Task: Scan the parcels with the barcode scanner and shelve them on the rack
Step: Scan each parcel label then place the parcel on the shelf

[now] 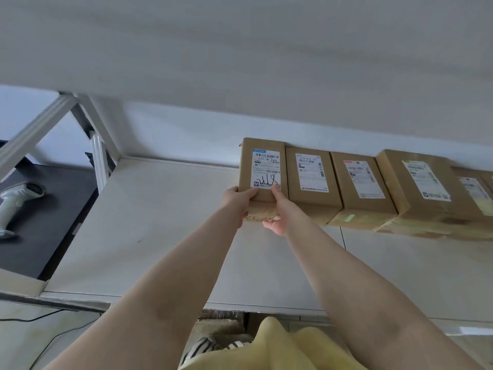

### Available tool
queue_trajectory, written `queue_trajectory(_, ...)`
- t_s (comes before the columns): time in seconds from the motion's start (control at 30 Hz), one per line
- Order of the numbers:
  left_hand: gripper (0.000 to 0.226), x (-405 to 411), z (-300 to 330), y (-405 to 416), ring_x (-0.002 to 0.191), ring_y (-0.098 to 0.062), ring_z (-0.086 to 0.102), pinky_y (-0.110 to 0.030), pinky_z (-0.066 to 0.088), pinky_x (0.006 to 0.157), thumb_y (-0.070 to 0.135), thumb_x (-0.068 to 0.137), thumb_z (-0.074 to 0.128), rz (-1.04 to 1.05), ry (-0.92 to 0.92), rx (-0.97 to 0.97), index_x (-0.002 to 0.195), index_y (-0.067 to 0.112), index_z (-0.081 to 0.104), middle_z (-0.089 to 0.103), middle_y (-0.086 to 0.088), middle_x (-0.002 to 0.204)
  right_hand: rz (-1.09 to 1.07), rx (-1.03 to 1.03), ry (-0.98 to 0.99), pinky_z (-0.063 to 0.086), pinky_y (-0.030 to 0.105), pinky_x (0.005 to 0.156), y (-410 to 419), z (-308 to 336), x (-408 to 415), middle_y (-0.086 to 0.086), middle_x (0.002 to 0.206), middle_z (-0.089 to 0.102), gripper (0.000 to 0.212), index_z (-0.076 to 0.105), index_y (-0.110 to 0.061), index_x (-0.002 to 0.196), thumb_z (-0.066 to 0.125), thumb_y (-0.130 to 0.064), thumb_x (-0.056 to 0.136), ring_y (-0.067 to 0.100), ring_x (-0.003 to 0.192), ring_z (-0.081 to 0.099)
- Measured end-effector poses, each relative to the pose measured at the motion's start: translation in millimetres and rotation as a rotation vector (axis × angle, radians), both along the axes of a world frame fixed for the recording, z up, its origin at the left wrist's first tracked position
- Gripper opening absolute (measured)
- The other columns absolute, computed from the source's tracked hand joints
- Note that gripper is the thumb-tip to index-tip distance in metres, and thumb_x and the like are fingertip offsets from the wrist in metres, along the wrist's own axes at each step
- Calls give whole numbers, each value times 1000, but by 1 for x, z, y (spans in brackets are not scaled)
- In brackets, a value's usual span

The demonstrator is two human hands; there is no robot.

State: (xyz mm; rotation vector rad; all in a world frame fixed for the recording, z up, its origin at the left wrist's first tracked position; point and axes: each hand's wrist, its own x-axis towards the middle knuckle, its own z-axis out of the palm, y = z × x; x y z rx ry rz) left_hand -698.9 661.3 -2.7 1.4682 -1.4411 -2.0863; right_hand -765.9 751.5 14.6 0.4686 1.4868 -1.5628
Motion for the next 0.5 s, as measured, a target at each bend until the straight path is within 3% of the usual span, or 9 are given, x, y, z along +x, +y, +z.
queue_trajectory(0.1, 15, 0, -2, 1, 83, -22, 57, -39, 51, 81, 22, 93, 71, 16, 10, -2, 103, 18, 60, 62, 1, 87, -4, -4, 5, 44, 41, 102, 0, 0, 1, 7, 129, 55, 67, 45, -10, 140, 68, -47, 90, 23, 102, 63)
queue_trajectory(0.2, 16, -1, -4, 2, 82, -20, 57, -41, 53, 86, 23, 94, 69, 17, 16, -17, 106, 19, 59, 64, -1, 92, 2, -2, 13, 41, 44, 109, 0, 5, 4, 8, 142, 50, 69, 43, -11, 143, 68, -47, 90, 28, 124, 56)
queue_trajectory(0.27, 21, 0, -3, 4, 90, -22, 59, -43, 53, 95, 26, 95, 68, 8, 20, -13, 112, 20, 57, 65, -4, 106, 2, 4, 21, 43, 41, 106, 0, 7, 4, 7, 136, 50, 69, 43, -11, 143, 68, -48, 90, 27, 124, 56)
queue_trajectory(0.33, 43, 3, -2, 7, 105, -22, 59, -45, 52, 103, 31, 94, 69, 27, 43, 15, 133, 21, 51, 59, -5, 128, -10, 23, 19, 45, 40, 105, 0, 4, 3, 6, 145, 46, 78, 44, -13, 143, 73, -54, 84, 26, 125, 54)
queue_trajectory(0.4, 81, 10, -2, 11, 128, -25, 51, -45, 45, 110, 41, 92, 70, 58, 34, 47, 158, 23, 26, 44, -4, 150, -33, 38, 13, 47, 43, 107, 1, 0, 3, 6, 150, 44, 88, 45, -17, 143, 79, -59, 74, 27, 134, 48)
queue_trajectory(0.43, 88, 14, -1, 13, 136, -26, 45, -45, 41, 113, 45, 91, 70, 64, 21, 46, 161, 24, 20, 39, -4, 155, -33, 37, 14, 48, 43, 107, 2, -2, 5, 5, 150, 44, 90, 46, -17, 142, 81, -60, 72, 27, 134, 48)
queue_trajectory(0.5, 81, 29, 0, 18, 135, -26, 46, -45, 38, 112, 45, 93, 68, 72, 7, 42, 158, 20, 28, 43, -6, 153, 13, 27, 24, 47, 42, 107, 9, -4, 17, 6, 150, 43, 86, 44, -16, 143, 80, -56, 75, 25, 125, 52)
